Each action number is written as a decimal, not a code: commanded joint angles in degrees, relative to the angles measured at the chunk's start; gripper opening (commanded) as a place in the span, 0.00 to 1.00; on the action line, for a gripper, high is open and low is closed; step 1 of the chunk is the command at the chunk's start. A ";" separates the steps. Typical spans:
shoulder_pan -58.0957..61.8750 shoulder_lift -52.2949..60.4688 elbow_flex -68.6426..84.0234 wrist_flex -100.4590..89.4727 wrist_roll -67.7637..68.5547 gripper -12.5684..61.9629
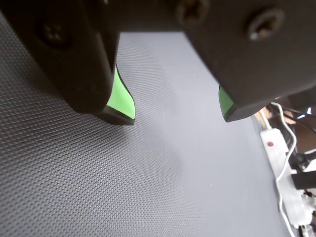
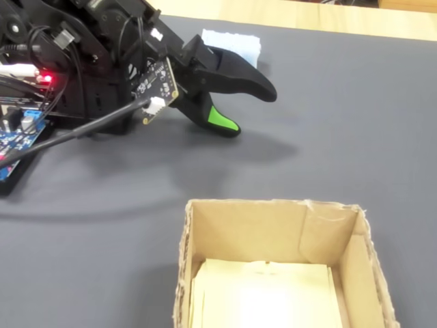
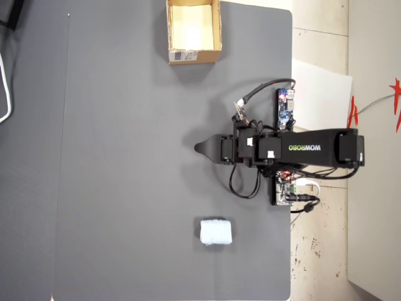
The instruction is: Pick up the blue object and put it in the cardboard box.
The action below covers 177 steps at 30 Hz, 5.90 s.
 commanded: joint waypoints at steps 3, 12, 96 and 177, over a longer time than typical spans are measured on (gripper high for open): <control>0.09 4.92 2.29 2.72 0.00 0.62; 0.09 4.92 2.29 2.64 0.09 0.62; -11.51 4.48 -7.56 10.99 8.09 0.61; -58.36 -35.77 -49.04 39.99 29.62 0.59</control>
